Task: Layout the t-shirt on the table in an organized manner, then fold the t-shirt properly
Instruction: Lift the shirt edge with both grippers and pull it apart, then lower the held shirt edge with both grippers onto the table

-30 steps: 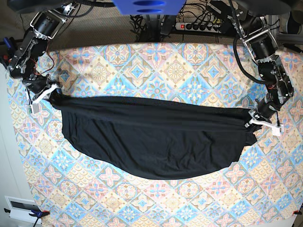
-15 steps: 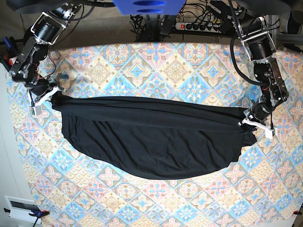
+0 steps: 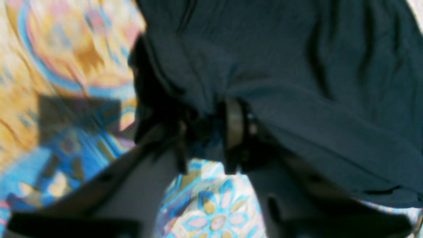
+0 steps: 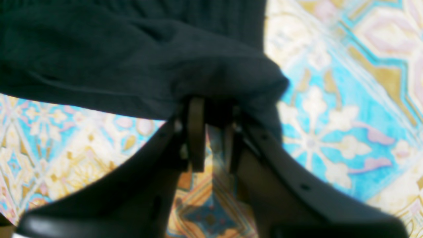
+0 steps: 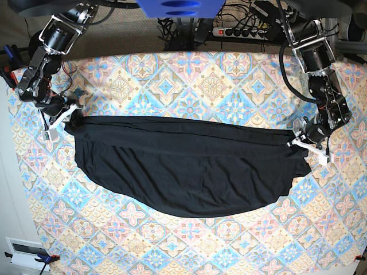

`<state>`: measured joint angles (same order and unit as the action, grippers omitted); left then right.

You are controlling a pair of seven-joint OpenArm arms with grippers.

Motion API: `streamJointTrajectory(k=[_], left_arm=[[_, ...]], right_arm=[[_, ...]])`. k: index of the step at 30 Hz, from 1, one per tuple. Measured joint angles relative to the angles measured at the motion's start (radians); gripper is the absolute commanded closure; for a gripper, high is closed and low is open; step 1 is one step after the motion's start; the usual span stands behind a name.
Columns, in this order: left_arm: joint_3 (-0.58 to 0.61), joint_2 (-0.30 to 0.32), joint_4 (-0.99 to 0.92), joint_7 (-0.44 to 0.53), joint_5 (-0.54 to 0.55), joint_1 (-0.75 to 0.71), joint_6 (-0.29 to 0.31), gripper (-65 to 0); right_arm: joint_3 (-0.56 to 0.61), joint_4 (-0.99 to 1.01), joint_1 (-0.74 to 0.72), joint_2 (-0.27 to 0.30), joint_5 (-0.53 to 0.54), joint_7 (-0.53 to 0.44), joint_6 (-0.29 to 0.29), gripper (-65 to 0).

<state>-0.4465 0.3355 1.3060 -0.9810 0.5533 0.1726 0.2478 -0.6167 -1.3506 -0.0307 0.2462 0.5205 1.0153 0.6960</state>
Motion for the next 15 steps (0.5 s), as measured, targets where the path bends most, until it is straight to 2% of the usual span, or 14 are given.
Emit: streamJointTrajectory(k=[3, 6, 9, 12, 15], left_arm=[[-0.003, 0.006, 0.004, 0.006, 0.003, 0.007, 0.001, -30.5], [-0.004, 0.021, 0.005, 0.004, 0.052, -0.019, 0.004, -36.2], [-0.064, 0.04, 0.005, 0.002, 0.155, -0.079, 0.003, -36.8], [-0.123, 0.05, 0.004, 0.002, 0.207, -0.128, -0.006, -36.8], [-0.127, 0.049, 0.004, 0.005, 0.234, -0.152, -0.003, -36.8]], right_arm=[[0.0, -0.059, 0.005, 0.003, -0.007, 0.006, -0.001, -10.9], [0.003, -0.1, 0.0, 0.005, 0.001, -0.002, 0.0, -10.9], [0.006, -0.115, 0.0, 0.003, 0.003, -0.005, 0.0, -10.9], [0.008, -0.115, 0.006, 0.003, 0.001, 0.002, 0.0, -10.9], [0.043, -0.115, 0.005, 0.005, -0.004, 0.001, 0.0, -10.9]])
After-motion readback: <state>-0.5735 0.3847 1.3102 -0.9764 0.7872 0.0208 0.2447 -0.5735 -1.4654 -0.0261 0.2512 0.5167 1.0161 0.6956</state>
